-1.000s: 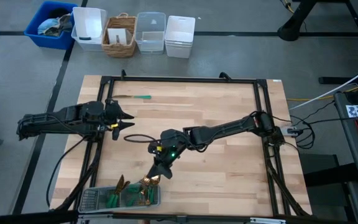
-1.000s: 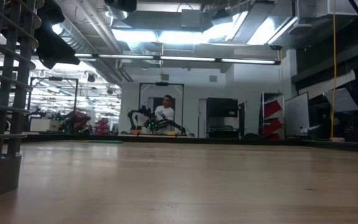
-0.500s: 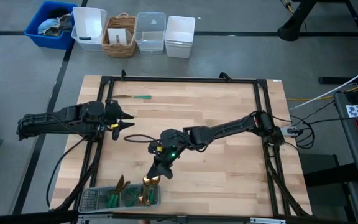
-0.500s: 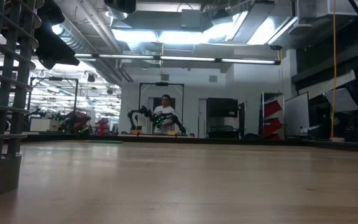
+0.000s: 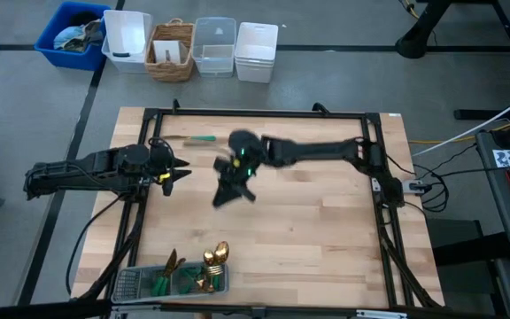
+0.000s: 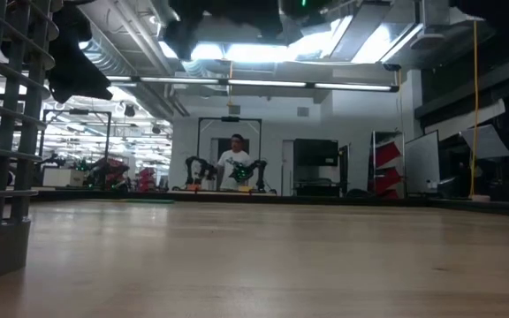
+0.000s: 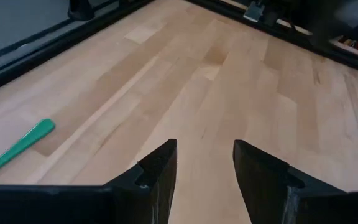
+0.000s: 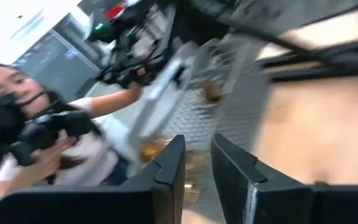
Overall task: Sort silverware
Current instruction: Move the cutlery rack to the center of the table
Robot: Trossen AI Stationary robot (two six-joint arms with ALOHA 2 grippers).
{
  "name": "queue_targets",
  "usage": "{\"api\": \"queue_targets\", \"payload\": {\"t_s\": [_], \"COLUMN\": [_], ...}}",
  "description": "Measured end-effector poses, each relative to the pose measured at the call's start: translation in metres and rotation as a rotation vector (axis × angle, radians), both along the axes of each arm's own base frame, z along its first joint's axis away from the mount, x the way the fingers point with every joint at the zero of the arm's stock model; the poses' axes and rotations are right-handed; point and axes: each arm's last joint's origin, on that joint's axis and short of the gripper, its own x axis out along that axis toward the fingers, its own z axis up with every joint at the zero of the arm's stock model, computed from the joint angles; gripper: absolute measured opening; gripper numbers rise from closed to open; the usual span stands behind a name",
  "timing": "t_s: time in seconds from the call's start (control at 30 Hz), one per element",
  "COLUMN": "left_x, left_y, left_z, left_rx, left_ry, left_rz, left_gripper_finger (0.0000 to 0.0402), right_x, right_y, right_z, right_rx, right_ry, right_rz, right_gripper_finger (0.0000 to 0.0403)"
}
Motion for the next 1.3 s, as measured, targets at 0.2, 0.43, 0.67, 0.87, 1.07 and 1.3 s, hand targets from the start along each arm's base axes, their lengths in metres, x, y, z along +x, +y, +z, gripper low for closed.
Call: {"api": "queue_targets", "payload": {"t_s": [0.2,0.43,0.67,0.87,1.07,1.3], "left_x": [0.0,0.017,0.04,0.055,0.063,0.065], "left_y": [0.005,0.02,0.053,0.088,0.118,0.152], "left_z": [-0.002,-0.001,-0.001,0.002,0.014,0.016], "left_rx": [0.072,0.212,0.219,0.098,0.039,0.027], "left_ry": [0.037,0.095,0.185,0.266,0.388,0.627], "left_rz": [0.141,0.235,0.322,0.347,0.31,0.257], "left_gripper_finger": [0.0149,0.0149,0.0149,0.0149,0.0149,0.0149], "right_x": [-0.009,-0.031,-0.05,-0.064,-0.077,-0.089], "right_y": [-0.071,-0.119,-0.144,-0.162,-0.177,-0.179], "right_z": [-0.007,-0.027,-0.039,-0.047,-0.052,-0.057], "right_rx": [-0.12,-0.269,-0.342,-0.451,-0.537,-0.542], "right_ry": [-0.048,0.055,0.129,0.227,0.311,0.378], "right_rz": [-0.125,-0.186,-0.17,-0.221,-0.244,-0.188], "right_gripper_finger": [0.0078,0.0078,0.0078,0.0078,0.0078,0.0078]}}
